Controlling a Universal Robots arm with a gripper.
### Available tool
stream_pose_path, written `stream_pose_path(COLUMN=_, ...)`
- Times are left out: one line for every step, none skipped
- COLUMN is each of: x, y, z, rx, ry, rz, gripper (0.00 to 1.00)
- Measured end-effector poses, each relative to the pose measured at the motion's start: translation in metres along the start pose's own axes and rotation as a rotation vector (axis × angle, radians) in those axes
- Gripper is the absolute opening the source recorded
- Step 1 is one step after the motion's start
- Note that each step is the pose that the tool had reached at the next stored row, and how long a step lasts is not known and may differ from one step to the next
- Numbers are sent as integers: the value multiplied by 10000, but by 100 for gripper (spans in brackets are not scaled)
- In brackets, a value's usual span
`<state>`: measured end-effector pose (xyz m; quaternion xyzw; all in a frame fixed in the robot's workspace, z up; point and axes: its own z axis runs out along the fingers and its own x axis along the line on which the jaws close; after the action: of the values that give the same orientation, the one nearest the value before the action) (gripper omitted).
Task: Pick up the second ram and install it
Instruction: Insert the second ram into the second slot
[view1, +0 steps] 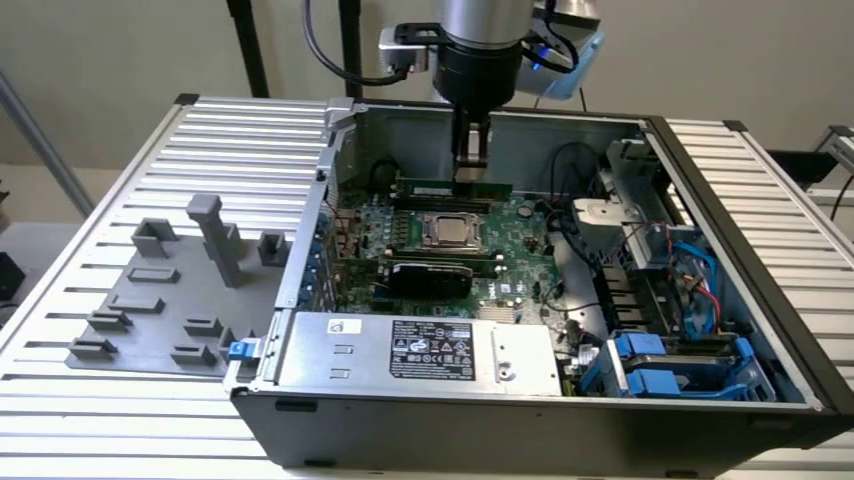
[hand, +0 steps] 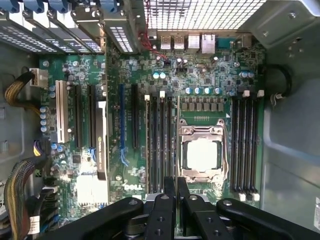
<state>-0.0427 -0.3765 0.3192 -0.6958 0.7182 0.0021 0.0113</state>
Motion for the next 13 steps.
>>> stream_pose_path(x=19, y=0, z=18, rx=0, ry=-1, rz=0, gripper=13)
stream_pose_path(x=33, y=1, z=37, rx=1, ry=-3, rz=0, gripper=13)
stream_pose_path(x=44, y=1, z=54, rx=1, ry=-2, rz=-1, gripper=13)
stream_pose_path(x=50, y=3, z=73, rx=1, ry=-1, rz=0, gripper=13)
stream_pose_path(x=55, y=5, z=90, rx=0, ry=1, rz=2, gripper=13)
stream_pose_path(x=58, y=6, z=108, rx=0, ry=0, rz=2, gripper=13)
stream_pose_path(x=59, y=7, z=126, rx=0, ry=0, rz=1, gripper=13)
stream_pose_path(x=59, y=8, z=144, rx=1, ry=-1, rz=0, gripper=13)
stream_pose_path(x=59, y=11, z=163, rx=1, ry=-1, rz=0, gripper=13)
stream_pose_path(x=60, y=13, z=181, rx=0, ry=-1, rz=0, gripper=13)
stream_pose_path(x=61, y=16, z=198, rx=0, ry=-1, rz=0, gripper=13)
stream_pose_path(x=61, y=17, z=216, rx=0, ry=0, rz=0, gripper=13)
stream_pose_path(x=61, y=18, z=236, rx=1, ry=-1, rz=-1, gripper=13)
